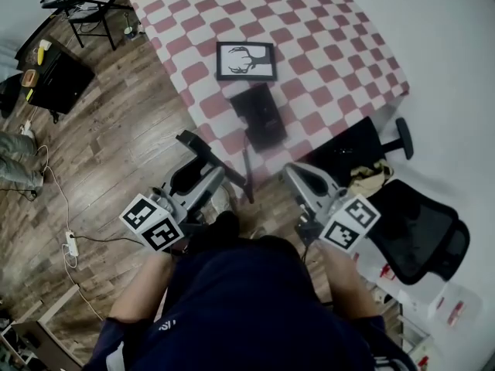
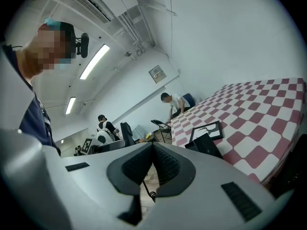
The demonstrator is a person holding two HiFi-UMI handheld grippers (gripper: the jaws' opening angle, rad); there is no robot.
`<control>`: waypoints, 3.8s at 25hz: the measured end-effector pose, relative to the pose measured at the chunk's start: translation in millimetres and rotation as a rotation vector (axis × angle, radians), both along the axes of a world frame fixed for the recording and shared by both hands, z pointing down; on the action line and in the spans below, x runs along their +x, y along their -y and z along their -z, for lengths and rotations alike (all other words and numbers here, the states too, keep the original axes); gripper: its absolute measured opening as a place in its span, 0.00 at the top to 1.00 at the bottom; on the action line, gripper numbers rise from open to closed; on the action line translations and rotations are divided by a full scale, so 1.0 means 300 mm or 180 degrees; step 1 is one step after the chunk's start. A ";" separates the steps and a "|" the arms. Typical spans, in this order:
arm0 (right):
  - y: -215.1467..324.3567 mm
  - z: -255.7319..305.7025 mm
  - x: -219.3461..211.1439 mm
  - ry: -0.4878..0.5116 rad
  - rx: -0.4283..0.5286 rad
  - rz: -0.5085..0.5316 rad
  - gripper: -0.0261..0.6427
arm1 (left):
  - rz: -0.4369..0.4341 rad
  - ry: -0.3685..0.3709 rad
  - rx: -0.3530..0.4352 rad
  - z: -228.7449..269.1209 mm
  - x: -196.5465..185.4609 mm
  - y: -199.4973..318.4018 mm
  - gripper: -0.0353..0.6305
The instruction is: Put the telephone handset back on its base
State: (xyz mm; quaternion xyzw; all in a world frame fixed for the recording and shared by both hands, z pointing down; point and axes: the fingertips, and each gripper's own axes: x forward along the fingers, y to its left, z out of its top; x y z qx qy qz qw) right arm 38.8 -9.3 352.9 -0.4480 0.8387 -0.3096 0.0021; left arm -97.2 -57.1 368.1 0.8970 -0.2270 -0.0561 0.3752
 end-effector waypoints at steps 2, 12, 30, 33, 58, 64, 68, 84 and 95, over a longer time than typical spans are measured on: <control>0.031 -0.007 -0.010 -0.0009 -0.0028 -0.0008 0.94 | -0.0035 -0.0002 -0.0024 -0.012 0.000 0.028 0.62; 0.132 -0.029 0.018 -0.0087 -0.0128 -0.0030 0.94 | -0.0087 0.0055 -0.0214 -0.092 0.017 0.120 0.62; 0.220 -0.151 0.184 0.0091 -0.0341 0.0373 0.94 | 0.0255 0.0380 -0.0508 -0.253 0.168 0.130 0.62; 0.231 -0.165 0.232 0.0127 -0.0367 0.0440 0.94 | 0.0357 0.0444 -0.0537 -0.273 0.207 0.139 0.62; 0.309 -0.319 0.427 0.0263 -0.0703 0.0702 0.94 | 0.0682 0.1094 -0.1169 -0.590 0.347 0.259 0.62; 0.315 -0.334 0.433 0.0292 -0.0726 0.0708 0.94 | 0.0705 0.1184 -0.1271 -0.617 0.360 0.257 0.62; 0.315 -0.339 0.434 0.0305 -0.0729 0.0724 0.94 | 0.0804 0.1273 -0.1378 -0.641 0.366 0.259 0.62; 0.326 -0.349 0.462 0.0303 -0.0781 0.0758 0.94 | 0.0954 0.1490 -0.1664 -0.699 0.376 0.278 0.62; 0.332 -0.350 0.437 0.0256 -0.0805 0.0812 0.94 | 0.0939 0.1439 -0.1693 -0.711 0.386 0.282 0.61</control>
